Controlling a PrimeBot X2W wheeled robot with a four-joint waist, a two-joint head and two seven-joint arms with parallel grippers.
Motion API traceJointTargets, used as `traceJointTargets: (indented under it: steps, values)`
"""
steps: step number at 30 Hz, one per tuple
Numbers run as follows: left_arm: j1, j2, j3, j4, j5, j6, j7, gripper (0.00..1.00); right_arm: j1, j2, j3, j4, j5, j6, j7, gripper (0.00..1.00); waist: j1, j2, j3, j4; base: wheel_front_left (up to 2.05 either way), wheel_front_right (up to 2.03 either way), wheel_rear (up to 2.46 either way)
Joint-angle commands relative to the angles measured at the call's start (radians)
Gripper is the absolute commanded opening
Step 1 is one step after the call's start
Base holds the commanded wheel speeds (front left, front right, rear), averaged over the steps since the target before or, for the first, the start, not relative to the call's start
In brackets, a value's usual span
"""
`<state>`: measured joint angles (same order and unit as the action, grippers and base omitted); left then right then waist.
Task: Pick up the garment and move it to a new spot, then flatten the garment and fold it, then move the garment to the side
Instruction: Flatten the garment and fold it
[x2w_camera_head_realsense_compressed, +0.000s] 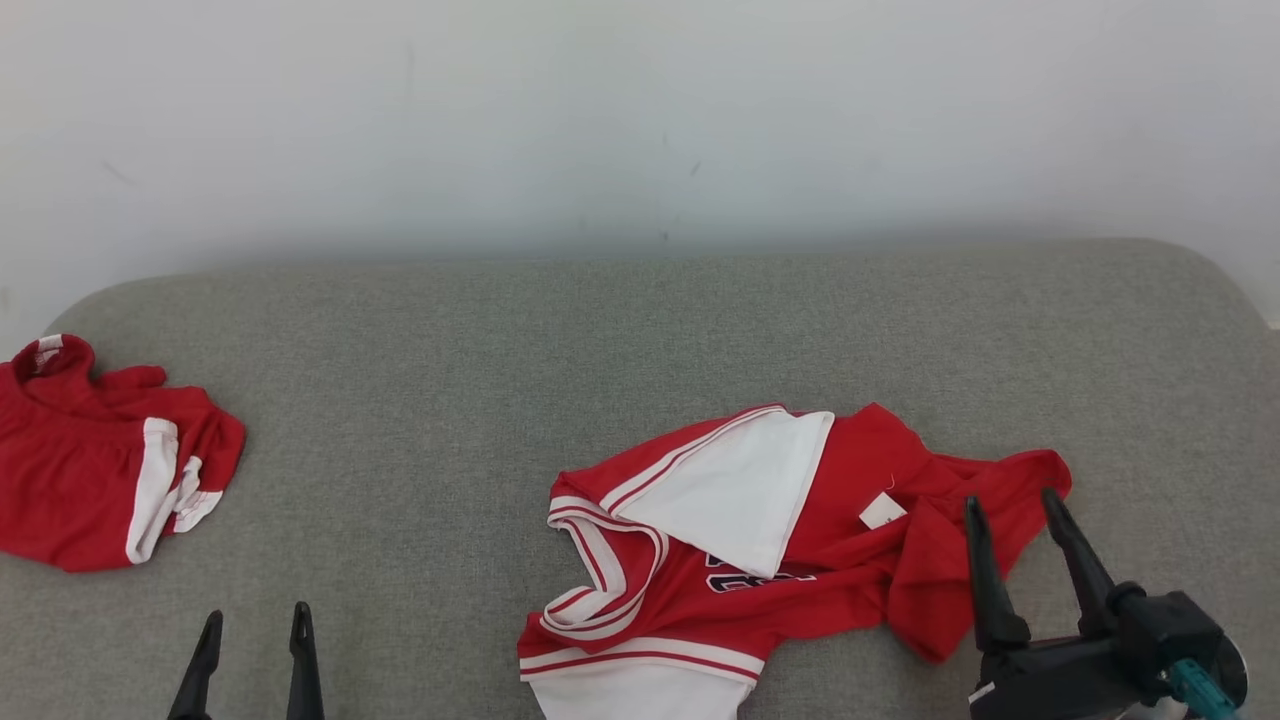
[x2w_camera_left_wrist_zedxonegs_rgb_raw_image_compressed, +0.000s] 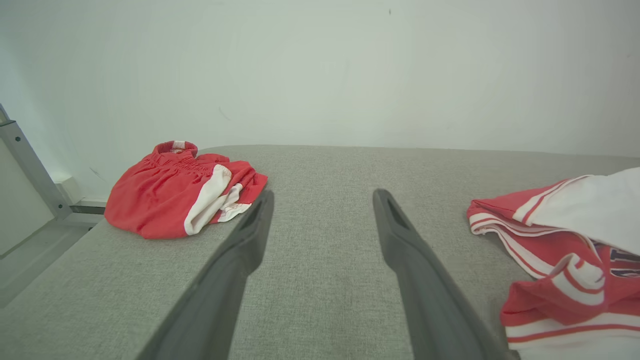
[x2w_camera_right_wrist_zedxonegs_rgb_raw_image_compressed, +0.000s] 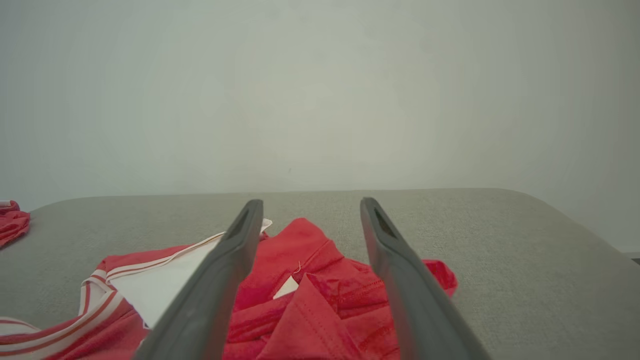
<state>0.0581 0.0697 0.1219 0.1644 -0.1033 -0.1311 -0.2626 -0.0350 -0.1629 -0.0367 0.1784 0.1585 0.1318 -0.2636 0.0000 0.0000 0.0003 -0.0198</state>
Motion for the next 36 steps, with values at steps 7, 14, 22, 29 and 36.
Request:
traceJointTargets:
  steps: [7, 14, 22, 29, 36]
  values:
    - [0.012, 0.013, -0.009, 0.002, 0.018, 0.001, -0.003, 1.0, 0.084, 0.061, 0.009, 0.009, -0.019, -0.002, -0.001, 1.0, 0.0, 0.0, 0.001, -0.003, 0.0, 0.0, 0.0]
    - [0.018, 0.017, -0.027, 0.015, 0.013, 0.001, -0.003, 1.0, 0.106, 0.087, 0.019, 0.014, -0.029, -0.002, -0.001, 1.0, 0.0, 0.0, 0.0, -0.004, 0.0, 0.0, 0.0]
    - [-0.011, 0.054, -0.175, 0.046, -0.019, 0.002, -0.003, 1.0, 0.081, 0.095, 0.04, 0.02, -0.031, -0.002, -0.001, 1.0, 0.0, 0.0, 0.007, -0.025, 0.0, 0.0, 0.0]
    - [-0.075, 0.098, -0.344, 0.121, -0.062, 0.002, -0.003, 1.0, 0.064, 0.088, 0.057, 0.025, -0.027, -0.002, -0.001, 1.0, 0.0, 0.0, 0.025, -0.071, 0.0, 0.0, 0.0]
    - [-0.154, 0.138, -0.455, 0.231, -0.1, 0.002, -0.003, 1.0, 0.05, 0.088, 0.061, 0.028, -0.022, -0.002, -0.001, 1.0, 0.0, 0.0, 0.053, -0.124, 0.0, 0.0, 0.0]
